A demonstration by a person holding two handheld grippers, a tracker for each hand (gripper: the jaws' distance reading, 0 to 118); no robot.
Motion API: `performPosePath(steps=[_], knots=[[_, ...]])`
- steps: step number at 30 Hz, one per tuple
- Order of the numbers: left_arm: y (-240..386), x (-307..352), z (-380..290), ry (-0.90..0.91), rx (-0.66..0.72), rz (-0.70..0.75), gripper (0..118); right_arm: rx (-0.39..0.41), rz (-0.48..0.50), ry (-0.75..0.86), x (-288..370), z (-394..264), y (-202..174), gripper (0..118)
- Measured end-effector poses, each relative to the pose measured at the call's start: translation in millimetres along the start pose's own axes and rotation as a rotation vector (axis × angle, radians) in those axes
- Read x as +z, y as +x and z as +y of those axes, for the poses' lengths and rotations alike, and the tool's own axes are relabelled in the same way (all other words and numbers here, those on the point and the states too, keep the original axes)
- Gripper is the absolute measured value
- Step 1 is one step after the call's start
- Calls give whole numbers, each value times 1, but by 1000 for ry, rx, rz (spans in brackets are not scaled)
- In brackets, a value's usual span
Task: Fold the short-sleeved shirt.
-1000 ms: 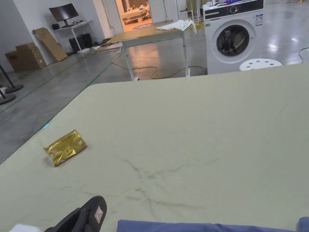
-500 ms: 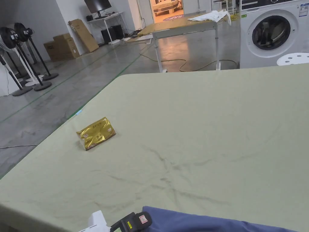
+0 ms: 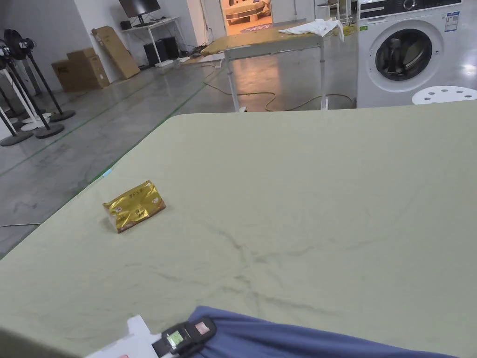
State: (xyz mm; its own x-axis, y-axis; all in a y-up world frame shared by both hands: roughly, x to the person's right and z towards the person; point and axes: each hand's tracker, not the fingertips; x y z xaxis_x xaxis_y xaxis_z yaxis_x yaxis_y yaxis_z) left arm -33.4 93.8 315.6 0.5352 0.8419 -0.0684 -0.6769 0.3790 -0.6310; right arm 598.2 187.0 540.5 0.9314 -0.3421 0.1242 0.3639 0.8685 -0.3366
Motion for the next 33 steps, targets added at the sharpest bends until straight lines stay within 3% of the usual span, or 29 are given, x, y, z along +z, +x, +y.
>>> performPosePath(steps=[6,12,17,20,22,25,26,28,29,30,33], knots=[[51,34,45,83,-297,219,1,-9,16,-3,-6,-4,-5,0],[143,-8,-46,-62,-661,145,1,-30,21,-8,-12,-2,-9,0],[155,-81,-138,-292,-741,133,1,-2,8,20,-1,3,-18,0],[150,-110,-166,-312,-769,185,2,1,-28,36,6,3,-16,0],[151,-118,-169,-317,-750,177,19,-10,-43,41,9,0,-12,0],[156,-109,-156,-301,-633,27,27,-34,-57,31,8,-5,-6,0],[157,-107,-151,-288,-634,35,36,-43,-60,27,7,-6,-5,0],[156,-99,-140,-249,-626,49,67,-58,-57,19,7,-9,-3,0],[154,-96,-136,-247,-620,54,68,-60,-55,17,7,-10,-3,0],[151,-91,-132,-240,-598,45,56,-60,-54,14,7,-12,-3,0],[137,-89,-129,-244,-484,30,3,-58,-54,1,7,-14,-2,0]])
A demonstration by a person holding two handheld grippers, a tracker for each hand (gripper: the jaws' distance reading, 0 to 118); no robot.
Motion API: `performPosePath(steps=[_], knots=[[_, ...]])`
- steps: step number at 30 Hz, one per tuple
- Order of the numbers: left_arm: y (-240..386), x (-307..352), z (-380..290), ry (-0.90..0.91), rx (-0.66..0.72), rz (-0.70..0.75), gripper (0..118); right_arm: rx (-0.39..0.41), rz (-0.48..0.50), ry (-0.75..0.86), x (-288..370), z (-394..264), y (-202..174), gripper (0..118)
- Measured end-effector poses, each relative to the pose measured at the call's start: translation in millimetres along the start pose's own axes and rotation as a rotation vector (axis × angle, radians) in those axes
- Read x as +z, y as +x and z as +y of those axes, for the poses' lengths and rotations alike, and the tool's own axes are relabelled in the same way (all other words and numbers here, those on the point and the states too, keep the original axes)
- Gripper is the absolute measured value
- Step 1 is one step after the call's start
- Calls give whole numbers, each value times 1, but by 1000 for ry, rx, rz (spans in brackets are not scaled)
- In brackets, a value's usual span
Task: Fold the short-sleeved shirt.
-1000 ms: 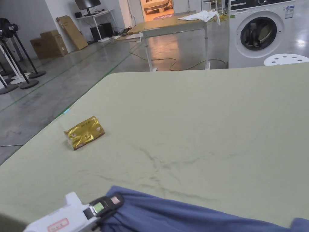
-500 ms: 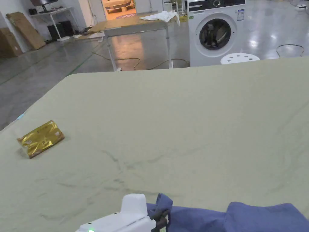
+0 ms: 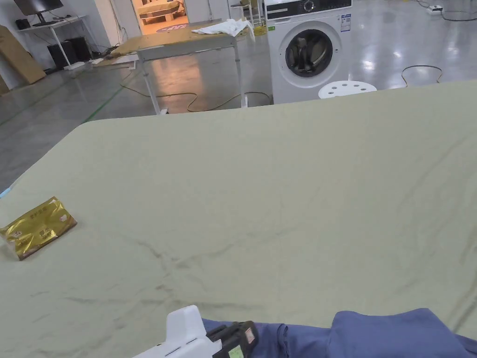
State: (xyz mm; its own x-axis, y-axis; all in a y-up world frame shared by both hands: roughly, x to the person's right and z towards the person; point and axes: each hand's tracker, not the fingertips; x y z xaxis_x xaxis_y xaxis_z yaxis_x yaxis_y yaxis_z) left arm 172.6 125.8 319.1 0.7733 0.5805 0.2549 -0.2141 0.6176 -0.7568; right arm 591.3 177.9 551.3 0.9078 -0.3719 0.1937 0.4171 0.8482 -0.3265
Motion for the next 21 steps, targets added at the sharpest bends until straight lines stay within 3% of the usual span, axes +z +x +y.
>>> performPosePath(steps=[5,7,11,13,14,18,21], knots=[[-2,-40,-26,-141,46,-60,3,-24,0,-13,0,-3,2,0],[2,-60,-39,-203,15,-4,2,-31,5,-15,0,-3,2,0],[10,-50,-26,-161,22,-29,2,-18,-3,-19,1,-3,0,0],[8,-27,-16,-90,-38,-49,5,-20,2,-21,0,-3,1,0],[4,-12,-9,-41,-58,-35,13,-22,4,-23,-1,-3,1,0],[-37,41,21,91,44,50,96,-29,12,-29,-5,-5,5,0],[-89,59,30,68,234,71,98,-51,30,-48,-11,-9,9,0]])
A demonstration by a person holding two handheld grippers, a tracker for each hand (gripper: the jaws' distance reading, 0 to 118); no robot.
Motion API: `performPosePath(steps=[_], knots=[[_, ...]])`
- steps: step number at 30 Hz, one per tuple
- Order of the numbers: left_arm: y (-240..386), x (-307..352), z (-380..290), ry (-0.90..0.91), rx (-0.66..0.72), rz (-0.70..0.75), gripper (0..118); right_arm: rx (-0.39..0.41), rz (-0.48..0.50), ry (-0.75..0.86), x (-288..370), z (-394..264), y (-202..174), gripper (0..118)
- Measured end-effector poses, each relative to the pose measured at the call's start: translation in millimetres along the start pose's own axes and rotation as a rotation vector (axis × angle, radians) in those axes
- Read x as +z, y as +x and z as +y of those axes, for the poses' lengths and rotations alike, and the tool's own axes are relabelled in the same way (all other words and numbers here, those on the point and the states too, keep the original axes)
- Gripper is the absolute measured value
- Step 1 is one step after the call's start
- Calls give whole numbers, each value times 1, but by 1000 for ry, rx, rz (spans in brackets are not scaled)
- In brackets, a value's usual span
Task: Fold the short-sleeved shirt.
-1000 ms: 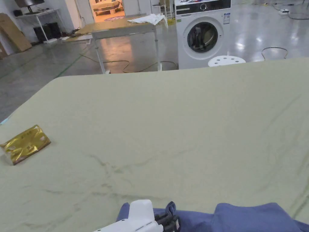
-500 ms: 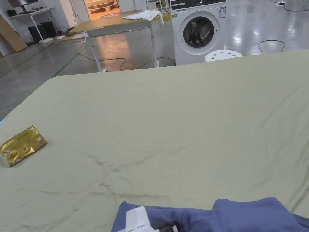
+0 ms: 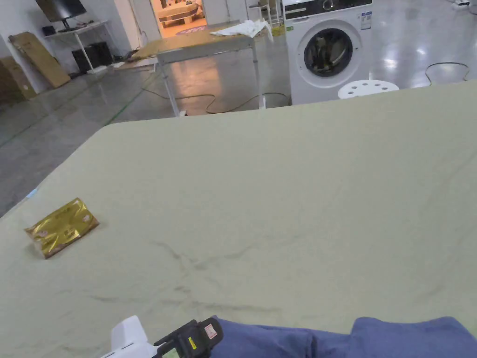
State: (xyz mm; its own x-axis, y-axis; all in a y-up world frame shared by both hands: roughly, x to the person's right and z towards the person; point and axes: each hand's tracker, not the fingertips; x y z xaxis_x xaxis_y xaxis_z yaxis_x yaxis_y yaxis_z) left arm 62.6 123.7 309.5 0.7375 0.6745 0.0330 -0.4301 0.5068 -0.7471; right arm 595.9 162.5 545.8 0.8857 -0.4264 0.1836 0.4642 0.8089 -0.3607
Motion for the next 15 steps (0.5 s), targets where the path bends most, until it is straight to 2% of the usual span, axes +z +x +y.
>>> performPosePath(steps=[3,5,7,9,10,12,15], knots=[[-32,-13,0,-55,111,-18,95,-7,7,-13,-2,-2,1,0],[-41,-28,-10,-92,161,-87,82,-2,9,-11,-1,-2,0,0],[-39,-38,-14,-73,205,-179,47,-2,7,-8,1,-2,-1,0],[-36,-53,-17,-115,221,-125,16,-7,0,-4,2,-2,0,0],[-31,-57,-21,-116,197,-81,11,-11,1,-4,3,-2,0,0],[-32,-48,-17,-92,211,-99,4,-9,-5,-1,5,-2,1,0],[-31,-24,-12,-4,263,-65,3,-24,-7,1,5,-1,5,0]])
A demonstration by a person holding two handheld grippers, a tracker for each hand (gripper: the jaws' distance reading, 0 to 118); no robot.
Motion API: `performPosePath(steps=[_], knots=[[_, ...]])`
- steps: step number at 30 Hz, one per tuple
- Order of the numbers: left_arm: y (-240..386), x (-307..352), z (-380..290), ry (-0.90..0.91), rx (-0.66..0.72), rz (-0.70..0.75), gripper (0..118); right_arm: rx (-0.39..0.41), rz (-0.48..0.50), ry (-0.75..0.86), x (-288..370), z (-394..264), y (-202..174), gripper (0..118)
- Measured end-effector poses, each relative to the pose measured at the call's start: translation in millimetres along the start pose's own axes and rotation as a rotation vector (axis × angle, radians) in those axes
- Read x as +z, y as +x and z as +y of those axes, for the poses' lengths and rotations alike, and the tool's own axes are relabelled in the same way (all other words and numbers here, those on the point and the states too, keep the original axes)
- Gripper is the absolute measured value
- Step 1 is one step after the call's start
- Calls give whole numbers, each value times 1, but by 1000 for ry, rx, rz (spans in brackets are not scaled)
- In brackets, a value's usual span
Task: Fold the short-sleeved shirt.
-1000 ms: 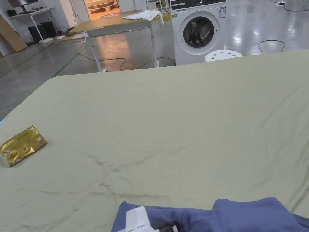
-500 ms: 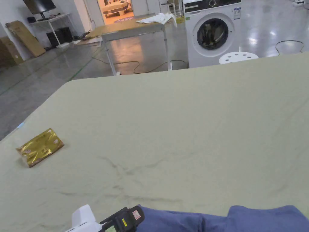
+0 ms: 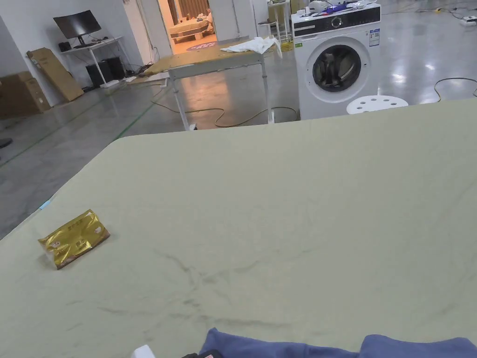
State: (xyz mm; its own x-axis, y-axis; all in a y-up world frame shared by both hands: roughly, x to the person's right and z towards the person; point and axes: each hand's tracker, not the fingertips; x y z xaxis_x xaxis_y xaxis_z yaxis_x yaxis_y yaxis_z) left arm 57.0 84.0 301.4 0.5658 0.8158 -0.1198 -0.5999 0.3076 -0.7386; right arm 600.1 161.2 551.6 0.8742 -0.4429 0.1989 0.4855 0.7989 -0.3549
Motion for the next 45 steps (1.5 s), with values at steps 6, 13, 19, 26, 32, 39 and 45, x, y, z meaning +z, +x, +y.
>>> performPosePath(steps=[6,13,19,26,32,39,45], knots=[[31,76,21,163,-210,85,3,4,10,-4,-5,2,2,0],[104,79,-17,172,-362,0,4,69,17,2,0,7,-13,0],[169,-11,-108,-65,-561,-145,4,109,3,21,10,6,-23,0],[190,-85,-173,-206,-679,-130,5,99,-51,33,22,1,-17,0],[183,-98,-171,-321,-610,-175,62,70,-71,16,19,-2,-8,0],[179,-85,-145,-258,-507,-195,22,37,-66,4,17,-7,2,0],[175,-138,-200,-473,-644,-72,8,31,-57,-32,18,-13,-1,0]])
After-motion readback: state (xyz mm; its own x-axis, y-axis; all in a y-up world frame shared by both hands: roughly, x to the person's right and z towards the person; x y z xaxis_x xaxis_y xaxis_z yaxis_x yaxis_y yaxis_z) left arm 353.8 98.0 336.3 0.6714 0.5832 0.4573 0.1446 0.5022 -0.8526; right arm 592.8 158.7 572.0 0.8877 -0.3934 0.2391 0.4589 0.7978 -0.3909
